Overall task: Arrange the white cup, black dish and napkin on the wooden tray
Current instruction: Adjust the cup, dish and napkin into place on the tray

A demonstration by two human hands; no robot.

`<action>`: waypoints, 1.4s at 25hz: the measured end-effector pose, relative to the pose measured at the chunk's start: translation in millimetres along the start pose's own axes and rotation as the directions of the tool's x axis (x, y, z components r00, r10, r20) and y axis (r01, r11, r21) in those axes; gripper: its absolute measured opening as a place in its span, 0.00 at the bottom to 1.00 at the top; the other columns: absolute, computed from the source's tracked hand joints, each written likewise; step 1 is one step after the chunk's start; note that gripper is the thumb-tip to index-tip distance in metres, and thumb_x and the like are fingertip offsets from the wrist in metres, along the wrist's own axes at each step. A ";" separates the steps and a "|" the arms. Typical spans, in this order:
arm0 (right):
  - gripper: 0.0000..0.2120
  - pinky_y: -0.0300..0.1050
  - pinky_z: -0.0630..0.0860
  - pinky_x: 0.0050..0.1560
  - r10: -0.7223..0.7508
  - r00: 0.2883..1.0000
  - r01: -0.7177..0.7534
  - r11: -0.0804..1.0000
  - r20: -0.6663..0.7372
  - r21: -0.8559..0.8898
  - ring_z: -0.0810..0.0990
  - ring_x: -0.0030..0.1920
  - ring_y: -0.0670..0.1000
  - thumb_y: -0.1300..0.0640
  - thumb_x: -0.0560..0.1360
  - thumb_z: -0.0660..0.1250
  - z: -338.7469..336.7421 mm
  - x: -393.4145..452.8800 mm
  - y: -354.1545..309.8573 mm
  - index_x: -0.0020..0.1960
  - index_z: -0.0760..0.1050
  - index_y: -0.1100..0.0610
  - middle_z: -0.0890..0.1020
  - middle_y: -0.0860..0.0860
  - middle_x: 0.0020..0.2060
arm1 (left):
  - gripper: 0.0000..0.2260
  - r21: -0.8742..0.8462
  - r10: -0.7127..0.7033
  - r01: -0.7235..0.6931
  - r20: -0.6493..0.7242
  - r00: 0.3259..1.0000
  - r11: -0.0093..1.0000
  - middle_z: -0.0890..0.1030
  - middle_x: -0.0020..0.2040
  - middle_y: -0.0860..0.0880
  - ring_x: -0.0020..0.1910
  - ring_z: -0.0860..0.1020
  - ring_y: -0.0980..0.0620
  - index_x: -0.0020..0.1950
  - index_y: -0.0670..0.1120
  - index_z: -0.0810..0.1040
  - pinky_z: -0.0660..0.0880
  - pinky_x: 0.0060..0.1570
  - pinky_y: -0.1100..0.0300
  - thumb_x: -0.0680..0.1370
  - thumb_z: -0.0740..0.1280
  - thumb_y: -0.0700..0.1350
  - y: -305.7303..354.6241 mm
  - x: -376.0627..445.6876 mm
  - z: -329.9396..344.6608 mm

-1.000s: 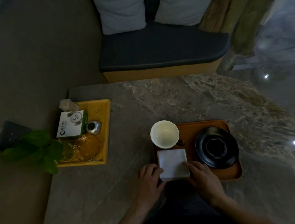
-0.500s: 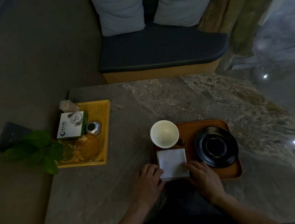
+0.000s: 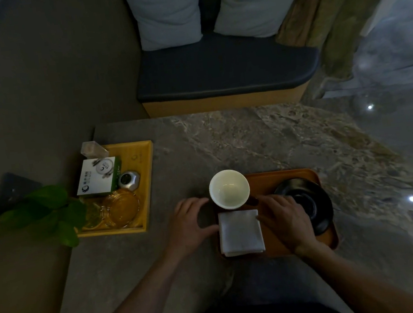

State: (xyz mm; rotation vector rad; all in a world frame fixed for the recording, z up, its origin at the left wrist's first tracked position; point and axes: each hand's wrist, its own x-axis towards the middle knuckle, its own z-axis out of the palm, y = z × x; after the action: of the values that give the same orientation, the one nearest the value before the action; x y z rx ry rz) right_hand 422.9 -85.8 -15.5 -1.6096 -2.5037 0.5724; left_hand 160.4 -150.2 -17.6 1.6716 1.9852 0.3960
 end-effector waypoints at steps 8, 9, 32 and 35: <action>0.19 0.69 0.55 0.70 0.057 0.997 -0.052 0.994 0.053 -0.093 0.61 0.72 0.60 0.42 0.74 0.65 -7.4 26.5 -4.8 0.63 0.75 0.45 0.76 0.50 0.65 | 0.46 -0.036 0.001 0.006 0.196 0.981 0.999 0.64 0.75 0.49 0.74 0.54 0.48 0.78 0.54 0.57 0.60 0.70 0.50 0.66 0.78 0.55 10.9 57.2 -12.3; 0.18 0.69 0.54 0.70 0.067 0.996 -0.061 0.993 0.059 -0.096 0.61 0.73 0.59 0.42 0.74 0.65 -7.1 26.5 -5.0 0.63 0.75 0.44 0.76 0.49 0.65 | 0.46 -0.053 -0.001 0.012 0.202 0.979 0.999 0.64 0.74 0.49 0.74 0.54 0.48 0.78 0.54 0.57 0.61 0.69 0.51 0.65 0.78 0.54 11.9 60.5 -10.9; 0.13 0.68 0.59 0.68 0.061 0.998 -0.061 0.997 -0.002 -0.036 0.76 0.59 0.54 0.54 0.74 0.70 -15.1 46.9 10.4 0.57 0.79 0.44 0.84 0.47 0.52 | 0.47 -0.010 0.006 -0.005 0.150 0.989 1.000 0.65 0.72 0.48 0.71 0.59 0.46 0.77 0.51 0.57 0.59 0.66 0.53 0.64 0.78 0.57 27.2 63.5 -1.7; 0.12 0.68 0.60 0.68 0.051 0.999 -0.051 0.998 -0.008 -0.035 0.76 0.58 0.54 0.55 0.74 0.70 -16.0 47.7 9.4 0.56 0.80 0.44 0.84 0.47 0.52 | 0.47 -0.004 0.015 -0.014 0.186 0.982 1.000 0.67 0.71 0.48 0.71 0.60 0.46 0.77 0.51 0.59 0.61 0.66 0.52 0.63 0.79 0.56 29.2 70.5 -7.4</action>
State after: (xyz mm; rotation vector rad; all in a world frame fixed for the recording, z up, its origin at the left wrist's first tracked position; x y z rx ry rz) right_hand 414.9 -35.6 -9.5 -1.6895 -2.4883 0.5302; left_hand 172.5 -74.9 -9.8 1.6577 1.8360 0.2373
